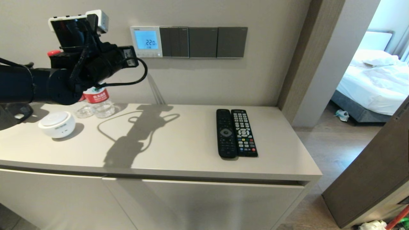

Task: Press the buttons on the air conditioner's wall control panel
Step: Press the temperature increase button

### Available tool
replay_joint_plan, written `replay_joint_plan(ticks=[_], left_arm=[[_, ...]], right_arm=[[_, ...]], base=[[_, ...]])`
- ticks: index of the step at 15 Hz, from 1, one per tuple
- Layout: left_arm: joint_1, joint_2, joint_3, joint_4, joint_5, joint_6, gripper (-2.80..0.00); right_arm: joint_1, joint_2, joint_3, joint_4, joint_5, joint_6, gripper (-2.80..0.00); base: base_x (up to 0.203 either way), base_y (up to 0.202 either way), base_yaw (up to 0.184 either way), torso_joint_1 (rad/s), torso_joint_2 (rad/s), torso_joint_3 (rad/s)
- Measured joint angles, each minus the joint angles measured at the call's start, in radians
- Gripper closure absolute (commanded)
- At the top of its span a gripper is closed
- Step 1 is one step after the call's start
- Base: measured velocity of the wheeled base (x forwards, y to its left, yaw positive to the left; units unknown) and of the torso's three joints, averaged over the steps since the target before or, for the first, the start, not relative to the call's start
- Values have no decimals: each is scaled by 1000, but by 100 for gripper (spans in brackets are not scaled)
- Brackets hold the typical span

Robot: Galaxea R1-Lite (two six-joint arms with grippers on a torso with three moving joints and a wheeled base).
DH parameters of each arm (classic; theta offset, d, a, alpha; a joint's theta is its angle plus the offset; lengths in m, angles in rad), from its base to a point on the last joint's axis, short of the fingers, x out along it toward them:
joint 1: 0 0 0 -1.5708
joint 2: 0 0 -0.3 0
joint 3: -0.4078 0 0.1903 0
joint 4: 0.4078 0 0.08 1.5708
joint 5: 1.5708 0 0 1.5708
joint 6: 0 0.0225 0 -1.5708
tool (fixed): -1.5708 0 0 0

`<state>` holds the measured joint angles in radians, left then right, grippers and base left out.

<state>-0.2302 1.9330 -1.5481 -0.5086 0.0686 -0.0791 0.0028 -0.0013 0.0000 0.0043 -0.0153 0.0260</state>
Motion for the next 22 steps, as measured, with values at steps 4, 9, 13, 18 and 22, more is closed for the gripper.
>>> replay_joint_plan(ticks=[4,9,13,18,22], left_arm=[[0,19,-12,1,0,1,0],[0,46,-28,2,1,2,0],[-1,59,-40,6,0,1,0],[-7,71,-49,10,1,0,0],[-8,81,-65,17,1,0,0]], right_arm=[[0,0,0,0,0,0,0],[0,0,0,0,0,0,0],[0,0,0,0,0,0,0],[-1,0,0,0,0,1,0],[0,0,0,0,0,0,0]], base=[[0,0,0,0,0,0],[0,0,0,0,0,0],[0,0,0,0,0,0],[0,0,0,0,0,0],[0,0,0,0,0,0]])
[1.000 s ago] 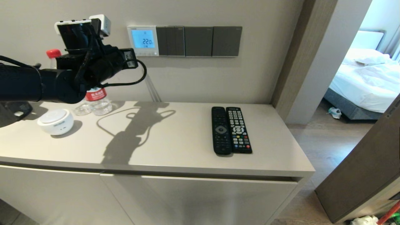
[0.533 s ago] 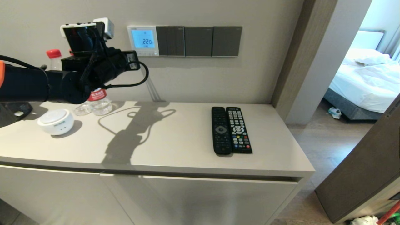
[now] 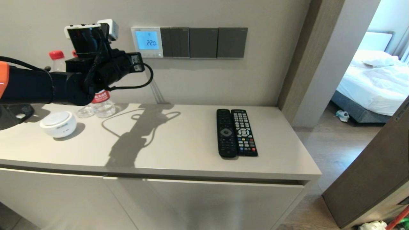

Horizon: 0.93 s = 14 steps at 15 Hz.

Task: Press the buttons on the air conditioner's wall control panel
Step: Press the temperature increase button

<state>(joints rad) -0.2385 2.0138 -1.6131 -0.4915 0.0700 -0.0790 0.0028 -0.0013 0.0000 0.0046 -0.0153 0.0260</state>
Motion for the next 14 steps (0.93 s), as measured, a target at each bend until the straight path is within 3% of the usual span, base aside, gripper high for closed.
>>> replay_joint_plan(ticks=[14], left_arm=[[-3,-26,37,-19,-1,-4,0]], right_arm=[[0,0,0,0,0,0,0]], base=[[0,0,0,0,0,0]])
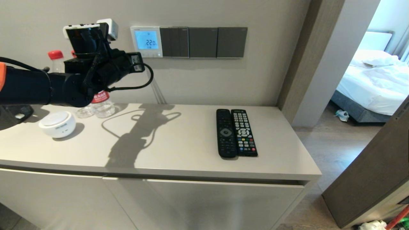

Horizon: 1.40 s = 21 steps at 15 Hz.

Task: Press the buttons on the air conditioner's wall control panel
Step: Press the temperature increase button

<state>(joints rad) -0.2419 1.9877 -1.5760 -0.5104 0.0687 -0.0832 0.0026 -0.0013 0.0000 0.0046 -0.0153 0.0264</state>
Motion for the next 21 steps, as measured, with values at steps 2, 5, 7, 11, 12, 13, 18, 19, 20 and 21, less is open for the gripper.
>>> replay_joint_plan(ticks=[2,5,7,11,12,13,18,19,20,21], left_arm=[[0,-12,10,0,1,0,0],[0,-33,25,1,0,0,0],[0,-43,29,1,1,0,0],[0,-53,34,1,1,0,0],[0,-55,35,1,1,0,0],[0,-56,35,1,1,0,0],[0,-59,40,1,1,-1,0],[0,-63,43,1,1,-1,0],[0,-68,49,0,1,0,0],[0,-77,59,-1,1,0,0]], right_arm=[[0,0,0,0,0,0,0],[-1,0,0,0,0,0,0],[0,0,0,0,0,0,0],[0,0,0,0,0,0,0],[0,0,0,0,0,0,0],[0,0,0,0,0,0,0],[0,0,0,0,0,0,0],[-1,0,0,0,0,0,0],[-1,0,0,0,0,0,0],[0,0,0,0,0,0,0]], base=[[0,0,0,0,0,0],[0,0,0,0,0,0],[0,0,0,0,0,0],[0,0,0,0,0,0],[0,0,0,0,0,0],[0,0,0,0,0,0],[0,0,0,0,0,0],[0,0,0,0,0,0],[0,0,0,0,0,0],[0,0,0,0,0,0]])
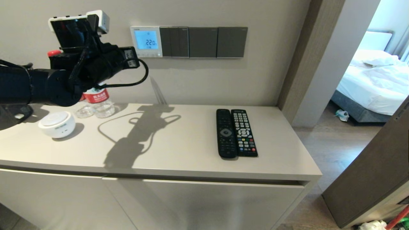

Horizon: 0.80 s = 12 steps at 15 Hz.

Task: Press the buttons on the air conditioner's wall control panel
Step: Press the temperature increase button, then turn off the central air conditioner

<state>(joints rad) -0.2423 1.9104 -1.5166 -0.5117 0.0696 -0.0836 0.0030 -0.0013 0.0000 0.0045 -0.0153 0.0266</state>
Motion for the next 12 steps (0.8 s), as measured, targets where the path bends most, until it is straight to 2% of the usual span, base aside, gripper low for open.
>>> replay_joint_plan(ticks=[5,9,12], left_arm=[[0,-106,130,-31,10,5,0],[9,-249,343,-52,19,16,0],[54,-392,534,-82,16,21,0]], right_arm=[[-1,0,0,0,0,0,0],[-1,0,0,0,0,1,0],[-1,0,0,0,0,1,0]], base=[[0,0,0,0,0,0],[0,0,0,0,0,0],[0,0,0,0,0,0]])
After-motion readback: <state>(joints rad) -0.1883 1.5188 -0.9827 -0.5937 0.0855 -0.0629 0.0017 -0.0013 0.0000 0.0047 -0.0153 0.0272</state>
